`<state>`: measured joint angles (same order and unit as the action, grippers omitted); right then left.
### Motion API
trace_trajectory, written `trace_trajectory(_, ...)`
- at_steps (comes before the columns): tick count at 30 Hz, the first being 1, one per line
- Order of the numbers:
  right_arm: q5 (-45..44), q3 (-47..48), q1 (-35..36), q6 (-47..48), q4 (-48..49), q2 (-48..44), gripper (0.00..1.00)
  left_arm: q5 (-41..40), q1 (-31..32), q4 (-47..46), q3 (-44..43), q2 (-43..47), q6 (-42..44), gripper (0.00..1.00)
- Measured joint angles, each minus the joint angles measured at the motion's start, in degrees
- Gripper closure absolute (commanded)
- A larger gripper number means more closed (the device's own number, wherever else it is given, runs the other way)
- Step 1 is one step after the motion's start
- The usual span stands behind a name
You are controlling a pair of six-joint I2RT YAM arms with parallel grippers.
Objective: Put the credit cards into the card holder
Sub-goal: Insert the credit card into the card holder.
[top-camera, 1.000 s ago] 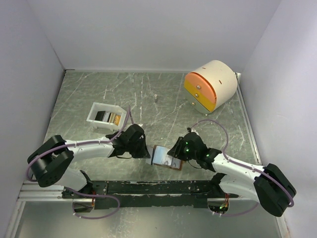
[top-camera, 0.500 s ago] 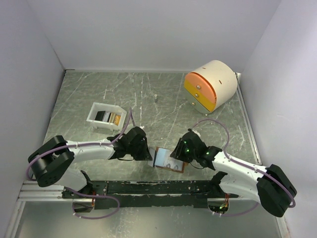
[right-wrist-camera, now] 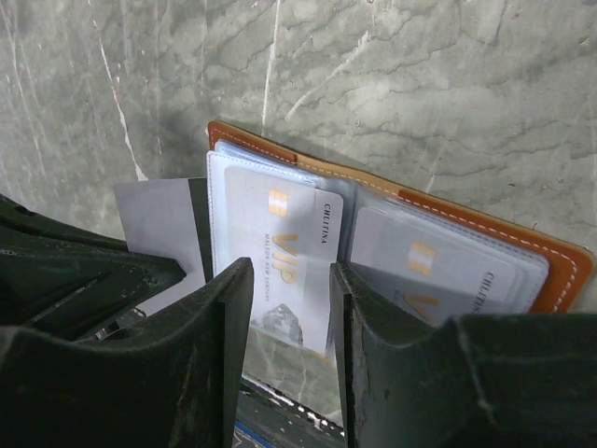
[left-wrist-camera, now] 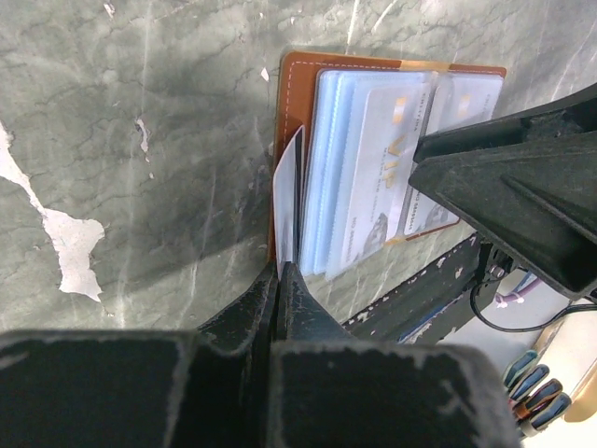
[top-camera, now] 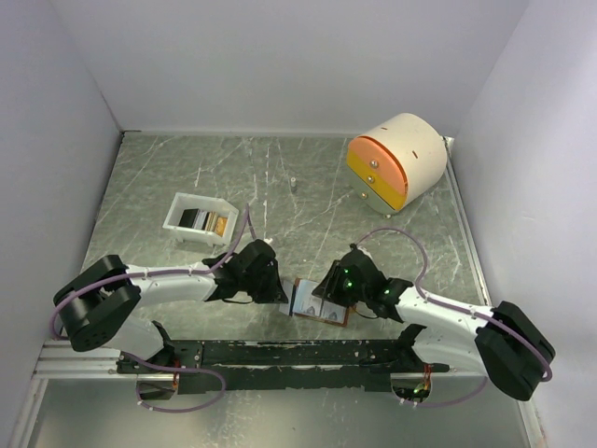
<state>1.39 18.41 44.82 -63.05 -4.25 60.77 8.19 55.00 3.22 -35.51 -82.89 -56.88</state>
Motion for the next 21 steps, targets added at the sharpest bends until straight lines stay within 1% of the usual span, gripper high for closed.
trace_trajectory(12, 2.2, -1.3, 0.0, 0.9, 6.3, 2.7, 0.64, -0.2, 0.3, -0.2, 0.0, -0.1, -0.4, 0.93)
trace_trajectory(21, 3.5, -1.1, 0.0, 2.8, 9.8, 5.4, 0.65, -2.4, 0.8, 3.5, 0.0, 2.0, -0.6, 0.93)
